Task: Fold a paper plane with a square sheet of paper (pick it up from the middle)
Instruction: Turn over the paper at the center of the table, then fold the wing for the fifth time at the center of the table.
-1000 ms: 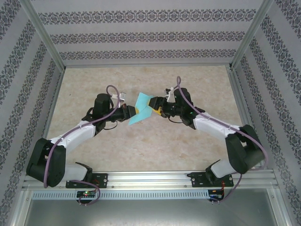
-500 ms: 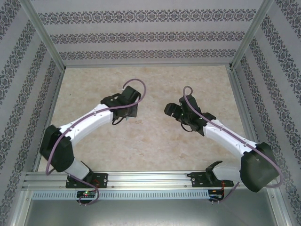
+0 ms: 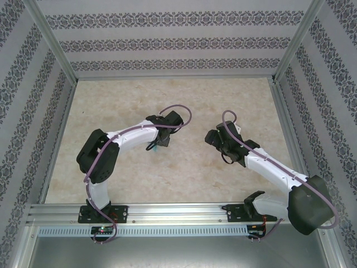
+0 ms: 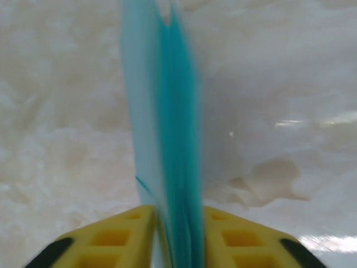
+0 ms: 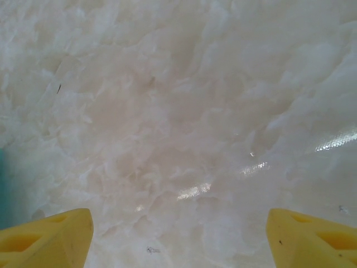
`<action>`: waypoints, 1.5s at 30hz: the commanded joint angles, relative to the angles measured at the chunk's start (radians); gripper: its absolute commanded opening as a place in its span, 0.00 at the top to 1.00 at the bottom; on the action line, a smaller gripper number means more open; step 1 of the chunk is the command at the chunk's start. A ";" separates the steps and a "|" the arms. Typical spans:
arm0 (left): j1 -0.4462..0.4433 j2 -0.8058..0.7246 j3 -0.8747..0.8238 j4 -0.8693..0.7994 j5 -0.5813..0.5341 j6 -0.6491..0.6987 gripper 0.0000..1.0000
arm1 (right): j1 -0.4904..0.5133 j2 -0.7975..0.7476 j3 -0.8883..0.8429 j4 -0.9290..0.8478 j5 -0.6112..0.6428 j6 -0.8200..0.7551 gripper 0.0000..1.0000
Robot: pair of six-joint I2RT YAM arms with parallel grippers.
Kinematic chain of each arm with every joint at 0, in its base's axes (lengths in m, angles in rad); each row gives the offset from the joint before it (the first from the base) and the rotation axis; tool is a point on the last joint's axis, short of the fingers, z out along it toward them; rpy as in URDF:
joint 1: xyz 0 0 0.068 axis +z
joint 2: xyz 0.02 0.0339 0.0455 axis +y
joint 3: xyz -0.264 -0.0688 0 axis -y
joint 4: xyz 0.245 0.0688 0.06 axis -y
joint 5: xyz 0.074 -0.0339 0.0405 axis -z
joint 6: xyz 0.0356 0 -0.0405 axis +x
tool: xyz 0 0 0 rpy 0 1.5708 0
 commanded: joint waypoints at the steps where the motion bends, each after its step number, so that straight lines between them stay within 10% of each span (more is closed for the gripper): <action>1: -0.011 -0.042 0.011 0.103 0.168 -0.015 0.61 | -0.003 -0.023 -0.013 -0.005 0.023 0.010 0.19; 13: 0.184 -0.299 -0.194 0.287 0.449 -0.096 0.23 | 0.177 0.152 0.122 0.108 -0.042 -0.019 0.23; 20: 0.417 -0.444 -0.418 0.354 0.504 -0.168 0.12 | 0.360 0.506 0.422 0.191 -0.131 -0.002 0.59; 27: 0.541 -0.506 -0.547 0.419 0.576 -0.195 0.01 | 0.407 0.764 0.648 0.193 -0.193 0.024 0.70; 45: 0.568 -0.455 -0.550 0.478 0.717 -0.145 0.00 | 0.344 0.884 0.618 -0.014 -0.331 -0.266 0.69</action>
